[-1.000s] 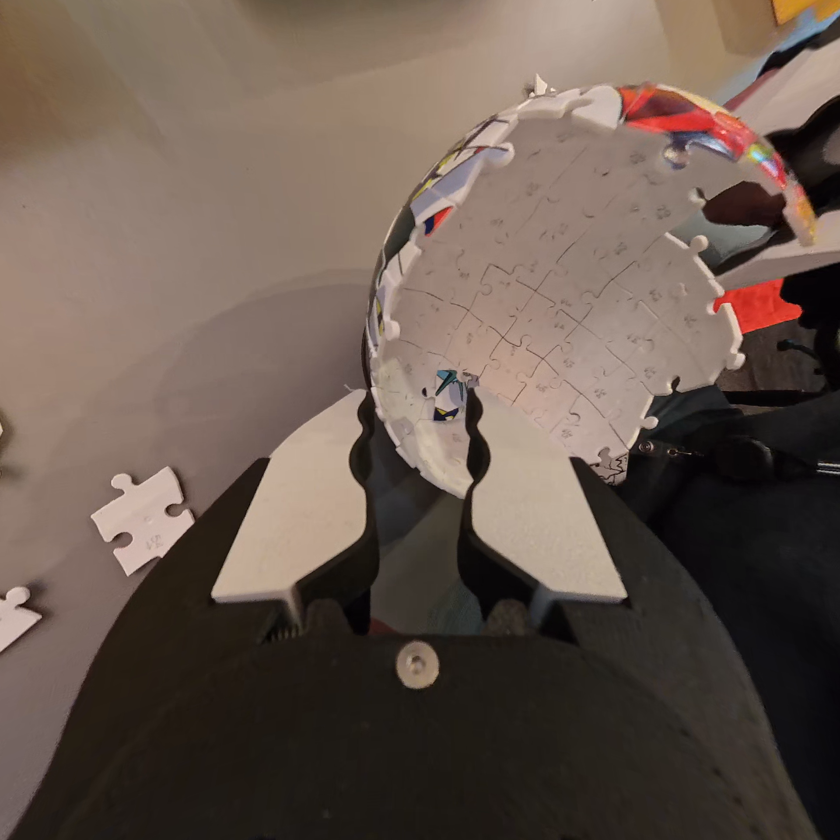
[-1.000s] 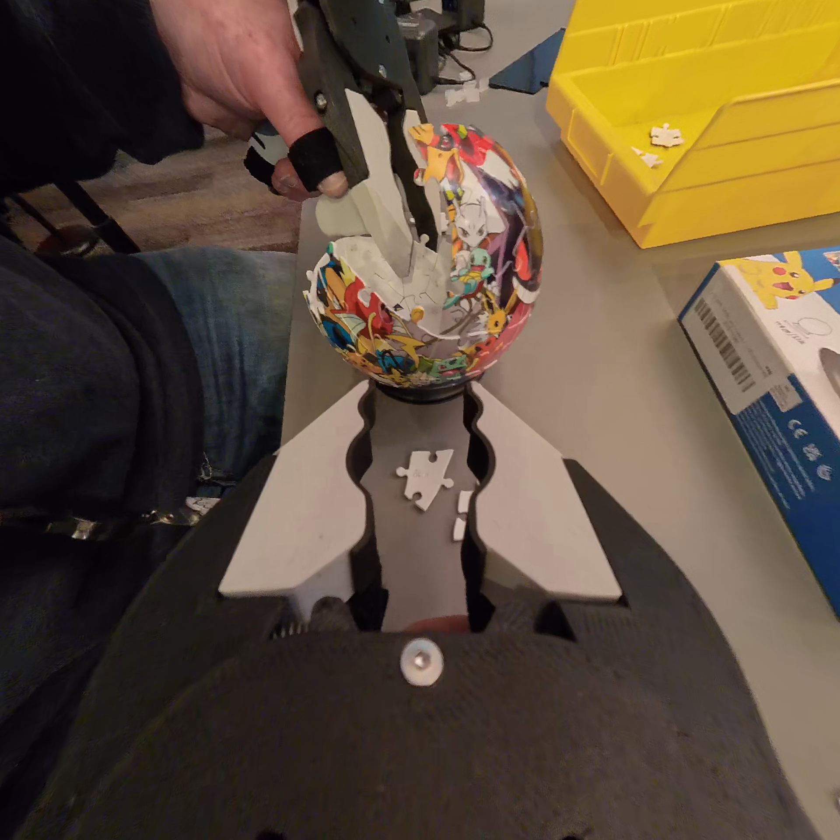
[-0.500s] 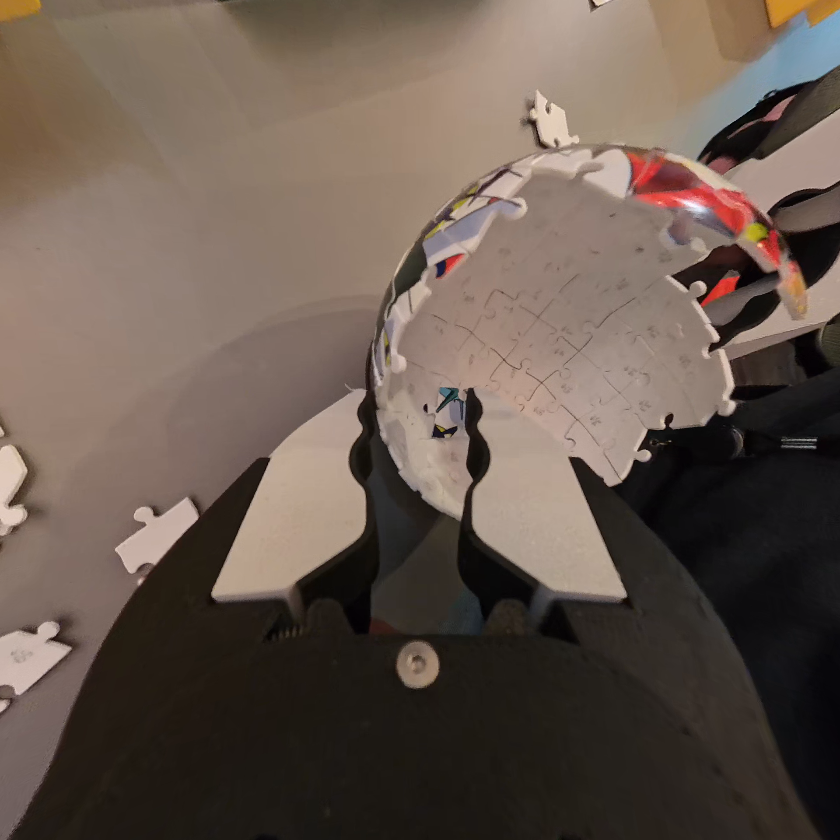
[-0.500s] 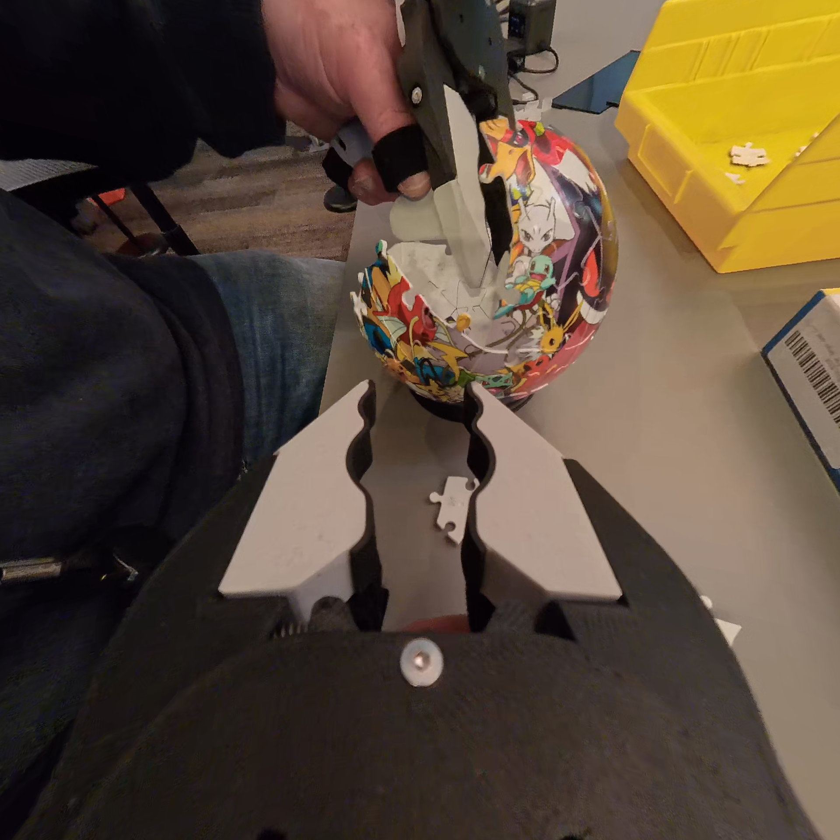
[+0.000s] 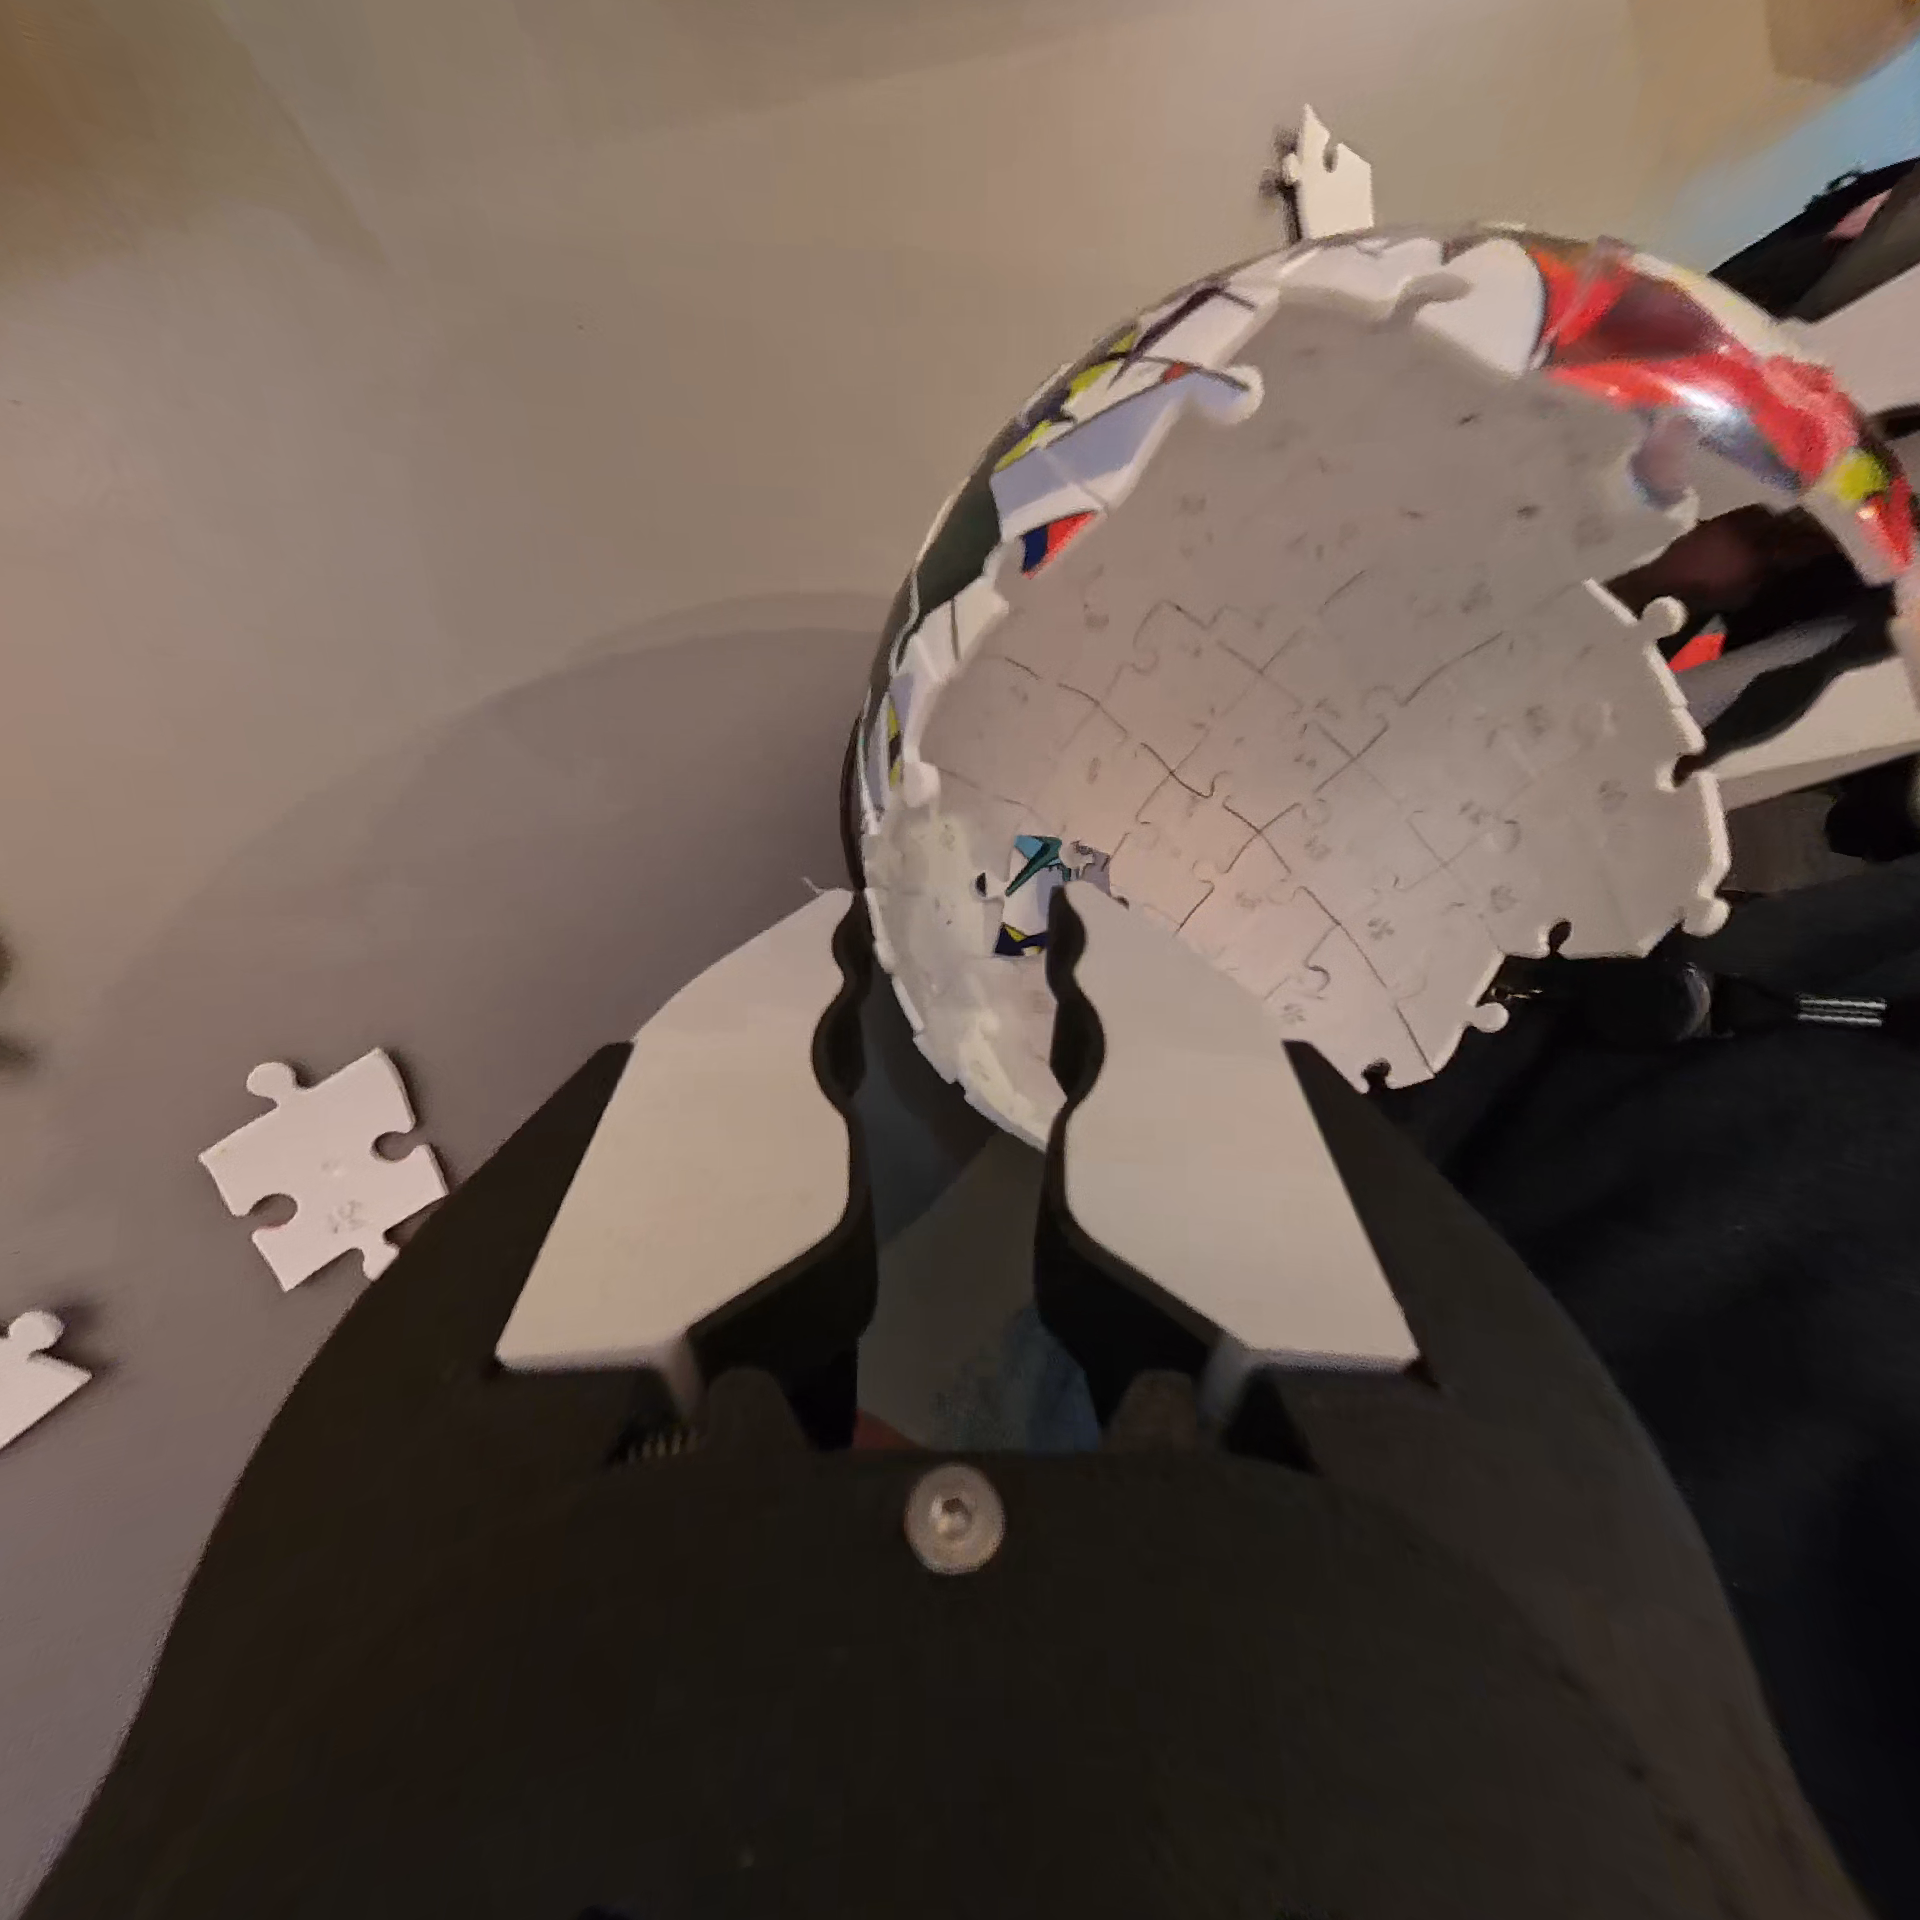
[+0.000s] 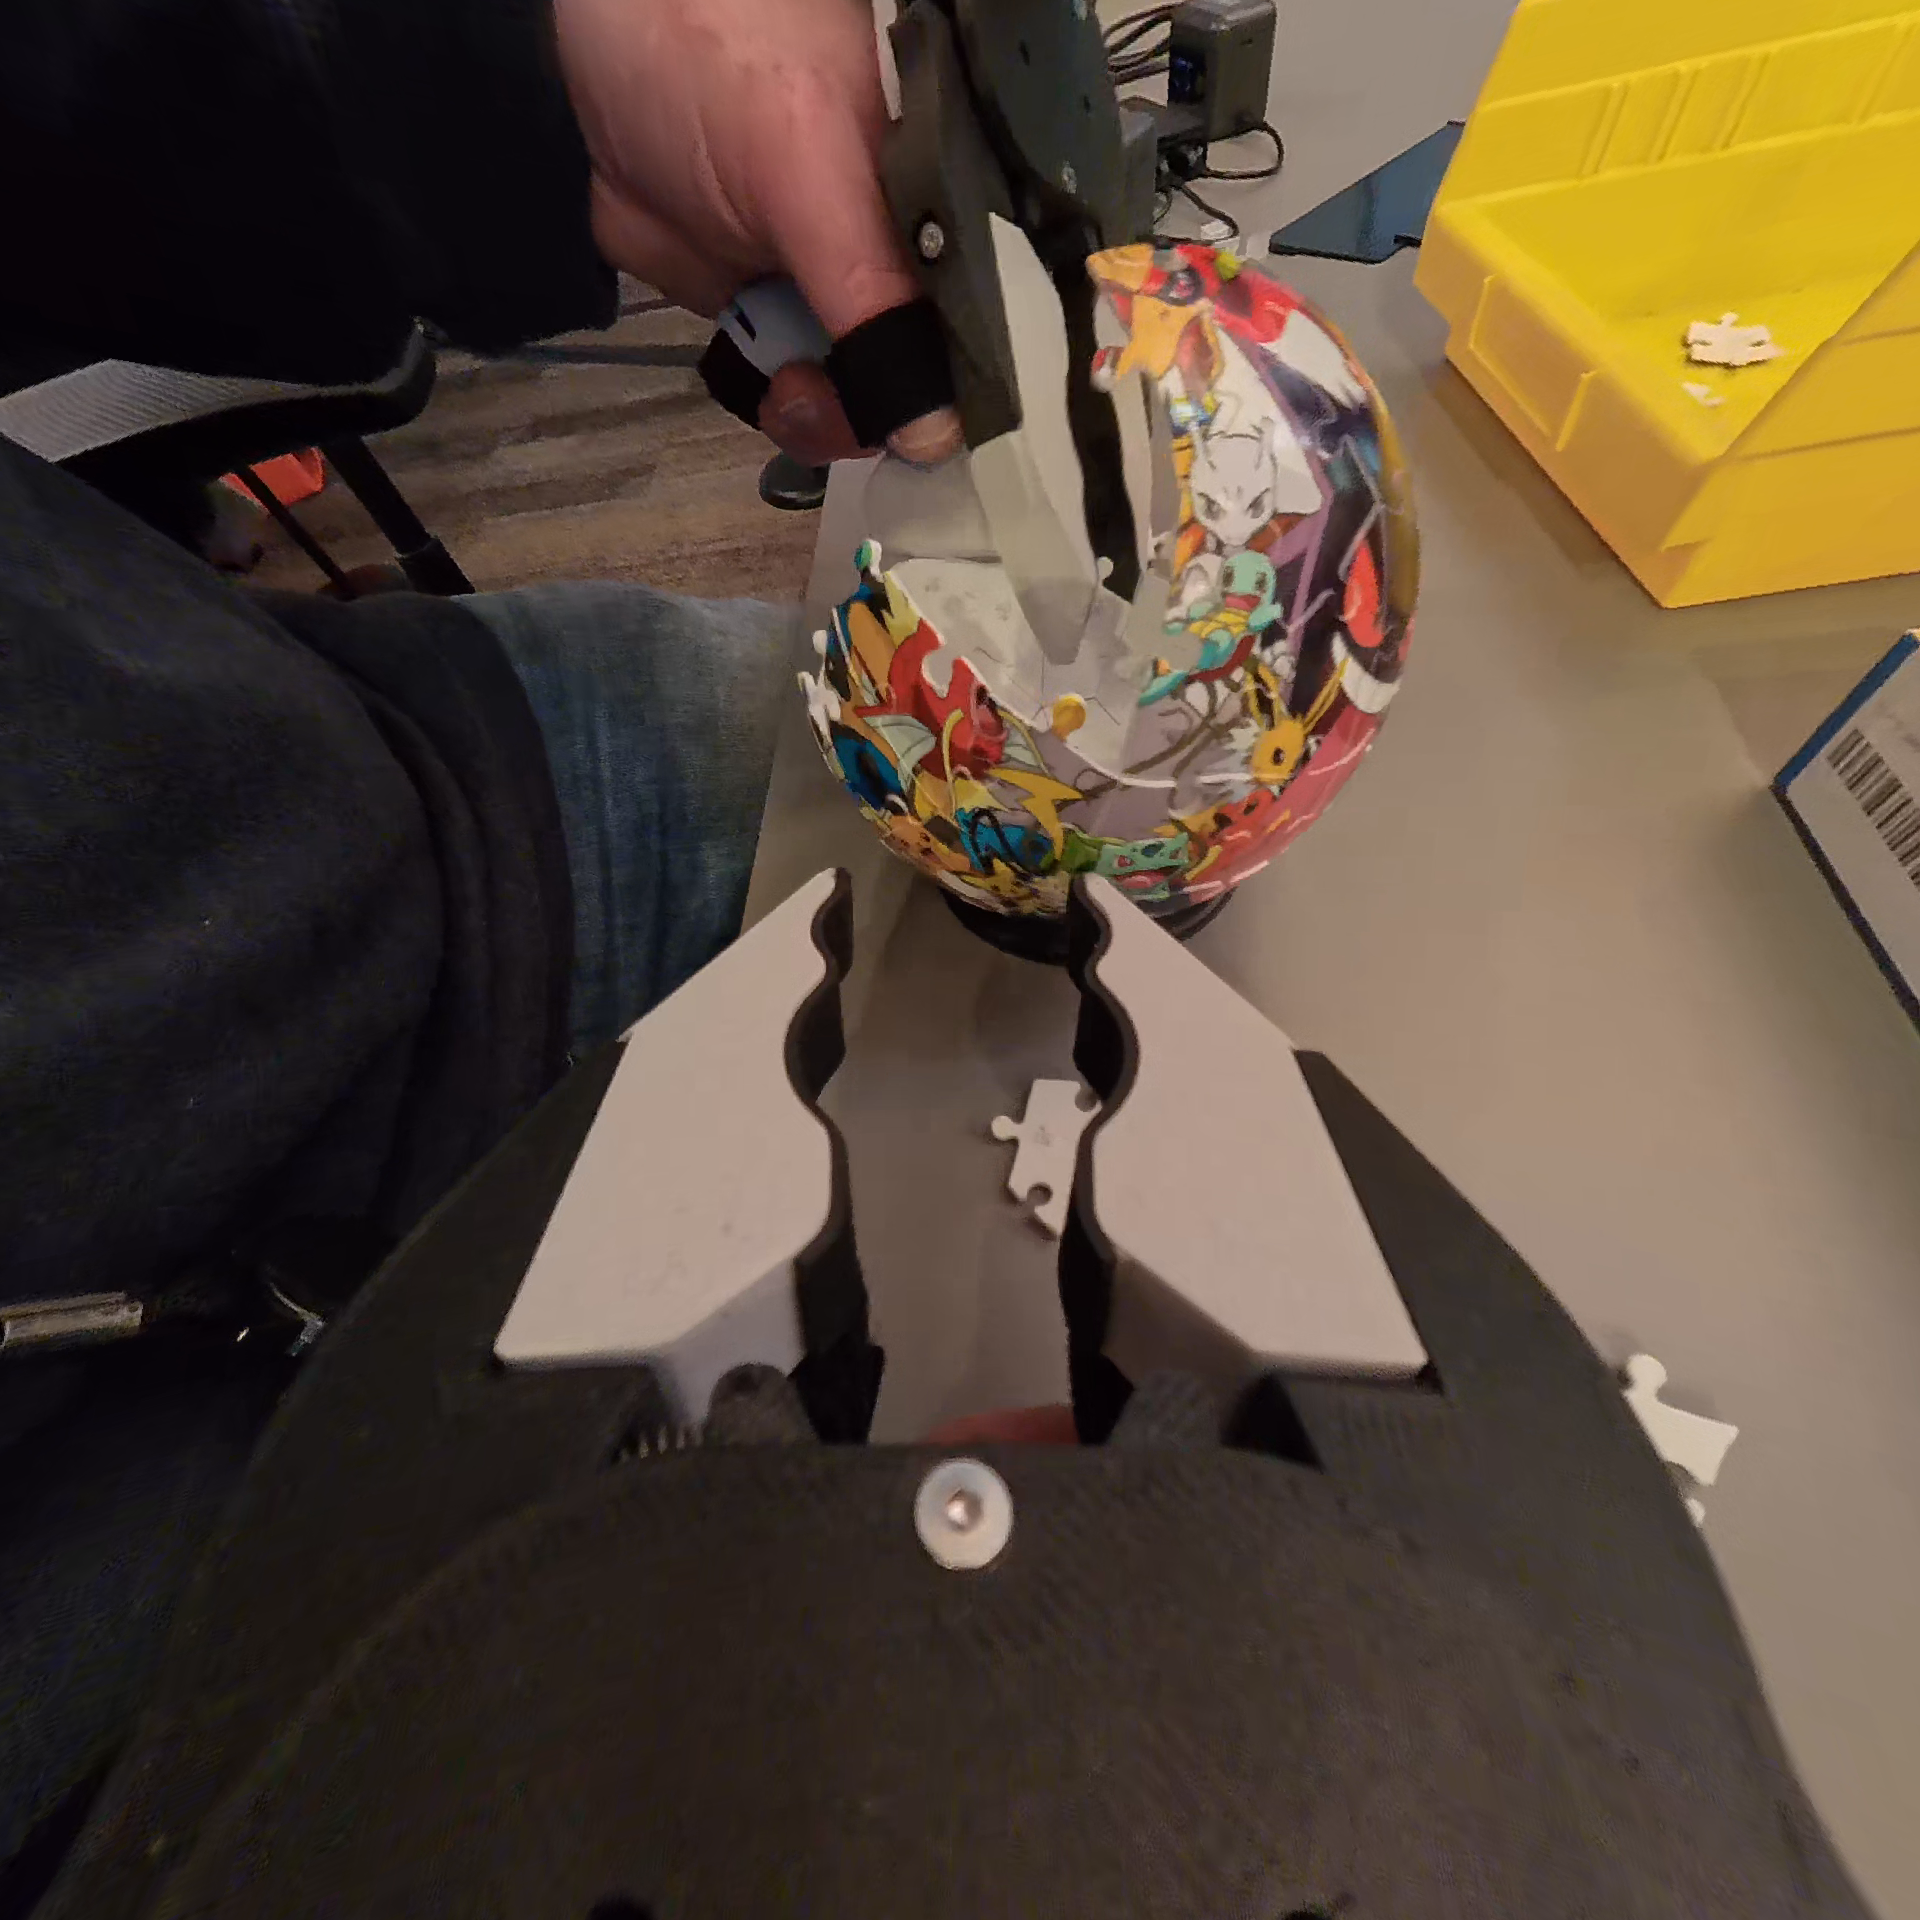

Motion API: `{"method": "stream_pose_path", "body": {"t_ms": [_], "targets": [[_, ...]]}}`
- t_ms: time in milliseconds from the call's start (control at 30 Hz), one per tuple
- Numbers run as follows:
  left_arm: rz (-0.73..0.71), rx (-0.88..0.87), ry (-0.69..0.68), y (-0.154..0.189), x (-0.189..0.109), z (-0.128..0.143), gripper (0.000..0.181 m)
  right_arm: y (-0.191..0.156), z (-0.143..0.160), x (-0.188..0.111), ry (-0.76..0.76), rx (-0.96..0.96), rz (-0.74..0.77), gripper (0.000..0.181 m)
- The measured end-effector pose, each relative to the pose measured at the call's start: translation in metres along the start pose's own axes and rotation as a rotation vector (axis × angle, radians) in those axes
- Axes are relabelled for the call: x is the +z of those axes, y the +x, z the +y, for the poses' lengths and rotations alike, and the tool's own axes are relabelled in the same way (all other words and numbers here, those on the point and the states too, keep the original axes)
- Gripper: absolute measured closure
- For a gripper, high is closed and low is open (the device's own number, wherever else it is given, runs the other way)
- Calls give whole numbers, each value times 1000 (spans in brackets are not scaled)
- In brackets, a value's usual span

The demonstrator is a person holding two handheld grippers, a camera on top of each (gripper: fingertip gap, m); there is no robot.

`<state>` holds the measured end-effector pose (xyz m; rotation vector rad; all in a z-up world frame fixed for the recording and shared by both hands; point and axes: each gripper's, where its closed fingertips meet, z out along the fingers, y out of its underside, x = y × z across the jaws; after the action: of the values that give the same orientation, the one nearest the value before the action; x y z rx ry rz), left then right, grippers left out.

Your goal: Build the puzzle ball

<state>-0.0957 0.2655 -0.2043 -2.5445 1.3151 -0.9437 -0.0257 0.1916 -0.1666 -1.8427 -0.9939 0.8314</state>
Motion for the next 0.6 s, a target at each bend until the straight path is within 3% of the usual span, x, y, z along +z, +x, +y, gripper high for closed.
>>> {"method": "stream_pose_path", "body": {"t_ms": [600], "targets": [[-192,131,-29,-10,-13,-16,177,-3,2,2,-2,-13,1,142]]}}
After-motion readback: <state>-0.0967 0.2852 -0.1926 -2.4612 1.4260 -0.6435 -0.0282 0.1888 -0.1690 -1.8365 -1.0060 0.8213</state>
